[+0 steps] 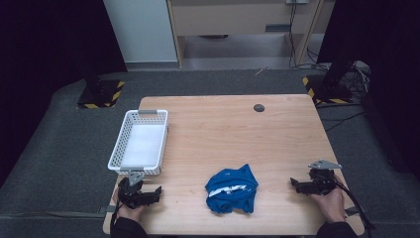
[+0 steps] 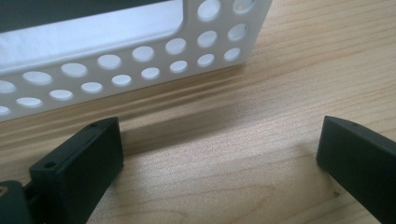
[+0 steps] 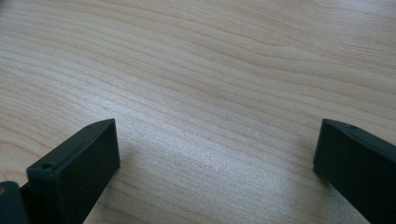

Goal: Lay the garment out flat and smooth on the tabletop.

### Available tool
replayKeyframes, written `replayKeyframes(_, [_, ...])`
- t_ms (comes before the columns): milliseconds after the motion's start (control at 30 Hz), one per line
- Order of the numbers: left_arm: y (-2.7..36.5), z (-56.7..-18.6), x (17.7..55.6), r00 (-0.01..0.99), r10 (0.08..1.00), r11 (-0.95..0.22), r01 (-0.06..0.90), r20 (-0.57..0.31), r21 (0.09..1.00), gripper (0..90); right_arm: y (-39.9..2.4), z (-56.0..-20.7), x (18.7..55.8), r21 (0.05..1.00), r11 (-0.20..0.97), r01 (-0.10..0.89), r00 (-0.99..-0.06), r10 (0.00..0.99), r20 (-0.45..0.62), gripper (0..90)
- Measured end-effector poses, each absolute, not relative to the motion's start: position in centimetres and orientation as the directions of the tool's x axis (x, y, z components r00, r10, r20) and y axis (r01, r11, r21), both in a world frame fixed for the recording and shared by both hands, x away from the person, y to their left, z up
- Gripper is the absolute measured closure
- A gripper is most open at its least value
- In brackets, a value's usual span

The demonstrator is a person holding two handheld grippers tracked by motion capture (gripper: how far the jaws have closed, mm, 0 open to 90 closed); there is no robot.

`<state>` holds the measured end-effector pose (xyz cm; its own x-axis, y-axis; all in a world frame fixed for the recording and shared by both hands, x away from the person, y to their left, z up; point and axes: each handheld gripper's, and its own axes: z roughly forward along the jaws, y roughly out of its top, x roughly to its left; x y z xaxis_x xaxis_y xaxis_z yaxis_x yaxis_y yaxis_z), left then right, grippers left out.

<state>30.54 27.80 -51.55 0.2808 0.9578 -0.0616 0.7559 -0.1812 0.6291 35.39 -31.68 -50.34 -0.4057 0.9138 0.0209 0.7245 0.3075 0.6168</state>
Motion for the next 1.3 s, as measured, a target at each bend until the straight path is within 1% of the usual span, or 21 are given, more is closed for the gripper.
replayKeyframes(67, [27.9, -51.5, 30.5, 0.263, 0.962, -0.159, 0.757, -0.073, 0.634, 1.5, -31.7, -50.3, 35.3, 0.611, 0.293, 0.735, -0.385, 0.923, 0.020, 0.7])
replayKeyframes(200, [28.0, -51.1, 30.5, 0.234, 0.966, -0.120, 0.775, -0.106, 0.620, 4.3, -31.9, -49.9, 35.4, 0.592, 0.253, 0.765, -0.354, 0.934, 0.058, 1.6])
replayKeyframes(400, [27.9, -50.8, 30.5, 0.227, 0.968, -0.116, 0.781, -0.105, 0.614, 4.4, -31.5, -49.3, 35.2, 0.605, 0.255, 0.754, -0.362, 0.930, 0.058, 1.9])
replayKeyframes(567, [27.5, -50.4, 30.4, 0.241, 0.967, -0.139, 0.771, -0.083, 0.621, 4.5, -31.3, -48.7, 35.1, 0.622, 0.249, 0.742, -0.374, 0.925, 0.075, 2.8])
replayKeyframes(733, [27.0, -49.7, 30.3, 0.245, 0.964, -0.131, 0.773, -0.101, 0.621, 4.9, -31.1, -48.4, 35.0, 0.616, 0.256, 0.745, -0.382, 0.921, 0.080, 3.3])
replayKeyframes(900, [26.1, -48.8, 30.0, 0.282, 0.953, -0.144, 0.744, -0.111, 0.653, 5.7, -30.6, -47.8, 35.0, 0.631, 0.263, 0.730, -0.408, 0.908, 0.093, 4.7])
replayKeyframes(1133, [24.3, -47.4, 29.7, 0.325, 0.930, -0.125, 0.716, -0.169, 0.687, 6.1, -30.1, -47.1, 35.0, 0.642, 0.245, 0.727, -0.414, 0.902, 0.124, 5.5])
replayKeyframes(1300, [23.5, -46.6, 29.8, 0.343, 0.921, -0.120, 0.696, -0.182, 0.708, 6.1, -29.7, -46.4, 35.0, 0.653, 0.242, 0.717, -0.424, 0.896, 0.133, 5.8])
